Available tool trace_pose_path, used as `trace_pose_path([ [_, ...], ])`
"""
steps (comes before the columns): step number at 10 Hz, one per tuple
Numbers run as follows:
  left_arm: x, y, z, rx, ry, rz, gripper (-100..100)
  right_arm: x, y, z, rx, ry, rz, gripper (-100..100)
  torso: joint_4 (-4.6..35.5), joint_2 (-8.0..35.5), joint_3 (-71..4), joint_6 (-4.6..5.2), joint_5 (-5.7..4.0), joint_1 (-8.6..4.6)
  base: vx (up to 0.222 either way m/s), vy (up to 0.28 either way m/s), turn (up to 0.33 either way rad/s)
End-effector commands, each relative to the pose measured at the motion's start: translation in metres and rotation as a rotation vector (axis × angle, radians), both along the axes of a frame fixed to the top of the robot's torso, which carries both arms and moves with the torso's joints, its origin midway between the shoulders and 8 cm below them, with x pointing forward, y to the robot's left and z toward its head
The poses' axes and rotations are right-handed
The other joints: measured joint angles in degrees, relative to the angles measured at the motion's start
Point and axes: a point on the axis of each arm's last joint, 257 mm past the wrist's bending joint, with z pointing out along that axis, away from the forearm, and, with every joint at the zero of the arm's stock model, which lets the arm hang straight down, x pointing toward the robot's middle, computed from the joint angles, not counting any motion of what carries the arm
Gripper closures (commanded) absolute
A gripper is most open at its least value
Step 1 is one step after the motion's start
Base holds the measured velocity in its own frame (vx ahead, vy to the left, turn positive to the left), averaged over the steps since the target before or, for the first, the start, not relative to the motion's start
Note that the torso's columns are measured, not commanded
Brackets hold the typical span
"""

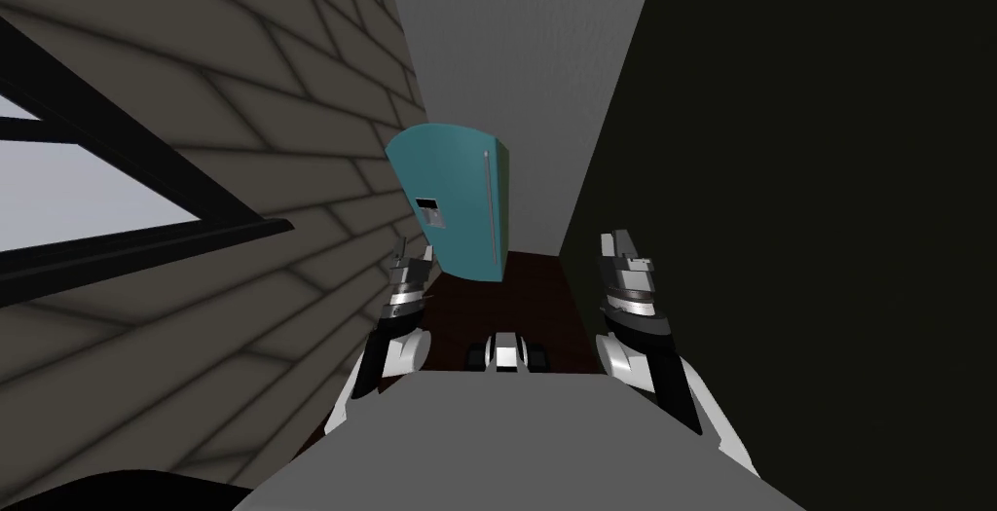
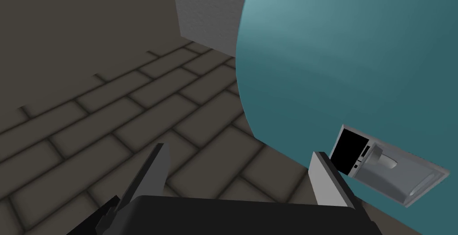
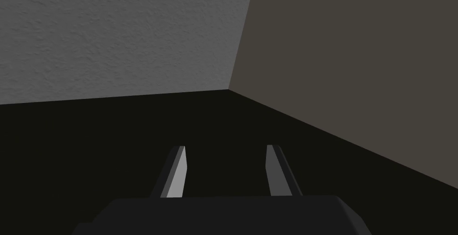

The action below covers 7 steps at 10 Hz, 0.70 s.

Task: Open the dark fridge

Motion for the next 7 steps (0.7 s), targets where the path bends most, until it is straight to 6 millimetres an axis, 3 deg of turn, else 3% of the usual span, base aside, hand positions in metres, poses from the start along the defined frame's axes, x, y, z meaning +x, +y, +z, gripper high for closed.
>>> trace_pose_path([
  [1, 0.015, -0.008, -0.001, 0.014, 0.027, -0.039, -100, 0.000, 0.000, 0.000, 0.000, 0.000, 0.000, 0, 0.54, 0.49, -1.16, -0.01, -0.01, -0.04, 0.038, -0.032, -0.002],
  [7, 0.060, -0.030, 0.002, 0.008, 0.090, -0.132, -100, 0.000, 0.000, 0.000, 0.000, 0.000, 0.000, 0, 0.83, 0.87, -1.35, -0.02, 0.01, 0.06, 0.043, -0.035, -0.009],
])
